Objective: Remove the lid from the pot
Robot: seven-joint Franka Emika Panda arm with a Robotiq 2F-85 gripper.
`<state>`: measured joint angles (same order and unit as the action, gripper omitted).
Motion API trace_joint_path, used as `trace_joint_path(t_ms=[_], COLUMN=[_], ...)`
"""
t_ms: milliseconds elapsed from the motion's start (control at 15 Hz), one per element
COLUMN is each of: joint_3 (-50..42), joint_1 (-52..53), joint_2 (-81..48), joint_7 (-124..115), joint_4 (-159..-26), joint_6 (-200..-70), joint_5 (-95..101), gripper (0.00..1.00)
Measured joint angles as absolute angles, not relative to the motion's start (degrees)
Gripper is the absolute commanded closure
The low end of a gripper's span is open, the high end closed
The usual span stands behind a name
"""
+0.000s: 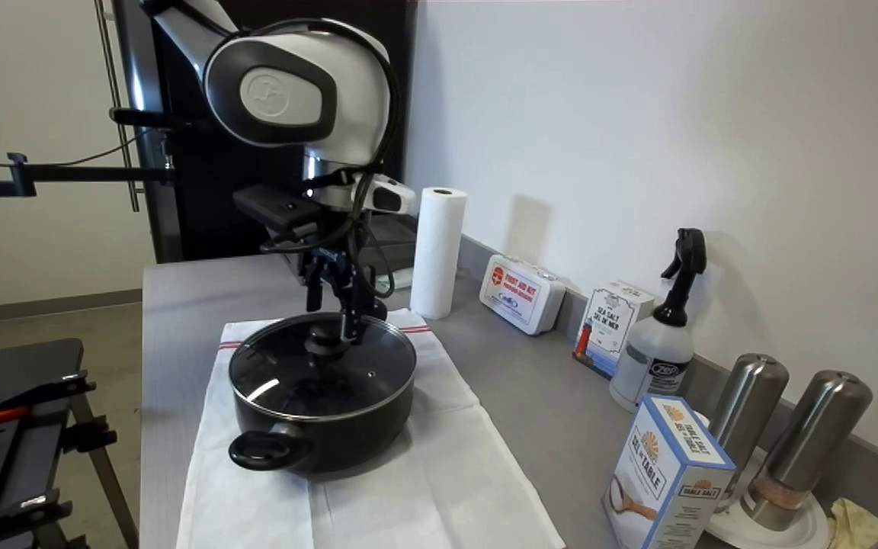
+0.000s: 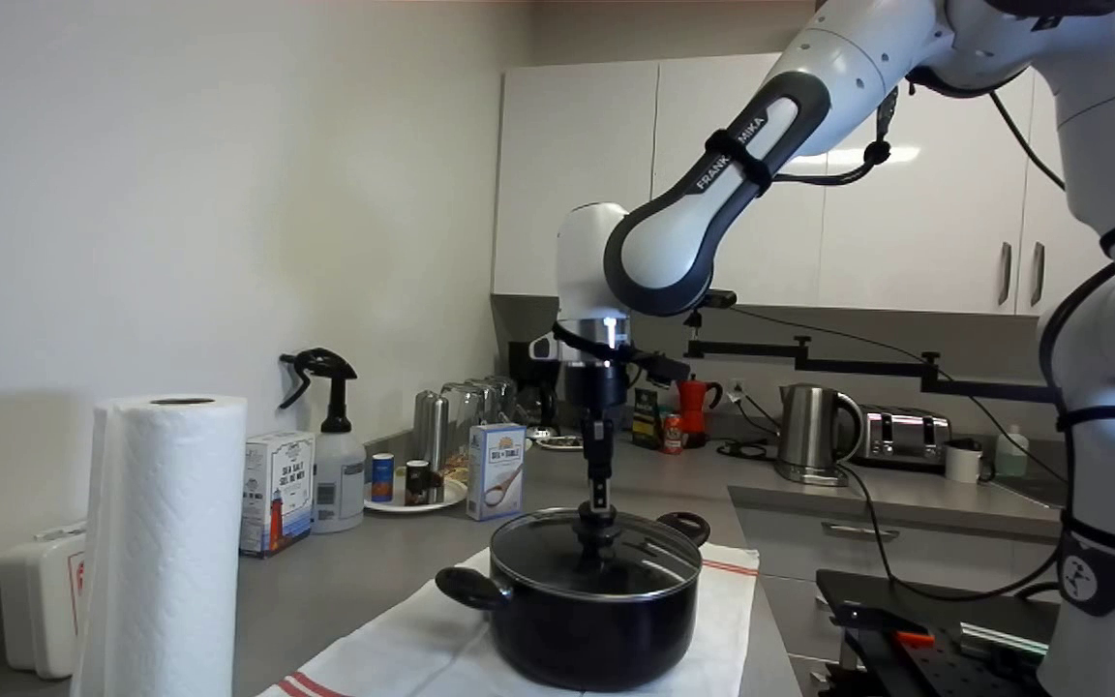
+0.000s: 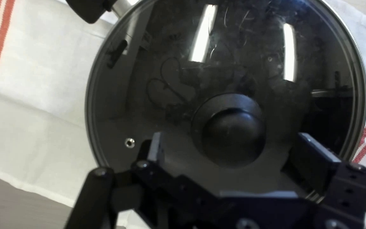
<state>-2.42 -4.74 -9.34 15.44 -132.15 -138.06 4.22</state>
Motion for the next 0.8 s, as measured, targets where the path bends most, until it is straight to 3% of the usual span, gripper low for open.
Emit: trace_joint_path(t_ms=[267, 333, 400, 533, 800], joint_3=[-2.4, -2.4, -2.4, -2.4, -2.3], joint_1=[-4.8, -4.8, -4.8, -4.8, -4.8], joint_2=[-9.9, -10.0, -10.1, -10.2, -10.2], joint_7=[15.7, 15.7, 15.7, 15.9, 16.2], joint_4=[-133.5, -133.6, -133.7, -134.1, -134.5], joint_6=[-140.1, -140.3, -140.5, -141.1, -142.3], joint_5=[4.1, 4.1, 4.1, 4.1, 4.1], gripper=[0.00, 0.25, 0.26, 0.40, 0.72])
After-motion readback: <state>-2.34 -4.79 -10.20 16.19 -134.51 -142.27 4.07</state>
